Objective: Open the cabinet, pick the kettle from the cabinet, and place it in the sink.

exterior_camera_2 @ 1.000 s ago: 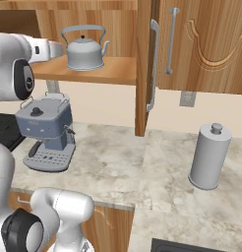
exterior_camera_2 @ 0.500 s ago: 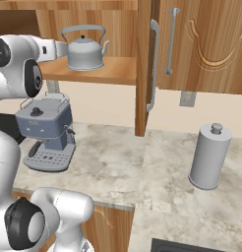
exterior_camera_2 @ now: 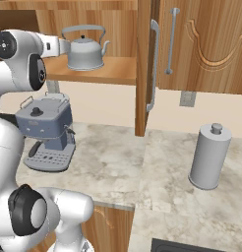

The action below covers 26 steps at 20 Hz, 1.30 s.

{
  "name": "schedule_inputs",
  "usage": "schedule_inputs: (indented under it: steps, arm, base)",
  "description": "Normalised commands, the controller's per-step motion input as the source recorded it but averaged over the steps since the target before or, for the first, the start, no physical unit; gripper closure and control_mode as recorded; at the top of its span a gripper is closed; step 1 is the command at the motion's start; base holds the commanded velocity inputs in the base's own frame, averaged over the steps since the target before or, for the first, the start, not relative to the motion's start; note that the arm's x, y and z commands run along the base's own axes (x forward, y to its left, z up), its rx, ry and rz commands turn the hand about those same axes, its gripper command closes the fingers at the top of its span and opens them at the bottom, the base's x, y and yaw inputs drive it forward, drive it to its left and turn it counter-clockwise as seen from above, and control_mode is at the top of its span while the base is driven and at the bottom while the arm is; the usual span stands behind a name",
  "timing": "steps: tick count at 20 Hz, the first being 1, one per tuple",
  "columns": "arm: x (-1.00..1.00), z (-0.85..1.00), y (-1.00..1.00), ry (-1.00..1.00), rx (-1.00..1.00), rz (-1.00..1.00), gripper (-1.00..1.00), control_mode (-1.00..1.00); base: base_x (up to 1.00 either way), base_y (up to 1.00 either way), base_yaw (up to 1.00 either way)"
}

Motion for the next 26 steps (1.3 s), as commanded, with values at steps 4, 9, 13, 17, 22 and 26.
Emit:
schedule_inputs:
  steps: [4, 9, 13, 17, 22, 26]
  arm:
    - [0.30, -0.01, 0.00, 0.00, 0.00, 0.00, -1.00, -1.00]
    - [0.29, 0.00, 0.00, 0.00, 0.00, 0.00, -1.00, -1.00]
    - [0.26, 0.00, 0.02, 0.00, 0.00, 0.00, -1.00, -1.00]
    - [0.23, 0.04, 0.05, 0.00, 0.00, 0.00, -1.00, -1.00]
    - [0.24, 0.01, 0.05, 0.00, 0.00, 0.00, -1.00, -1.00]
    - [0.24, 0.00, 0.04, 0.00, 0.00, 0.00, -1.00, -1.00]
  base:
    - [0.00, 0.00, 0.00]
    - [0.00, 0.00, 0.00]
    - [0.00, 0.00, 0.00]
    - [0.00, 0.00, 0.00]
    - [0.00, 0.00, 0.00]
    - [0.00, 0.00, 0.00]
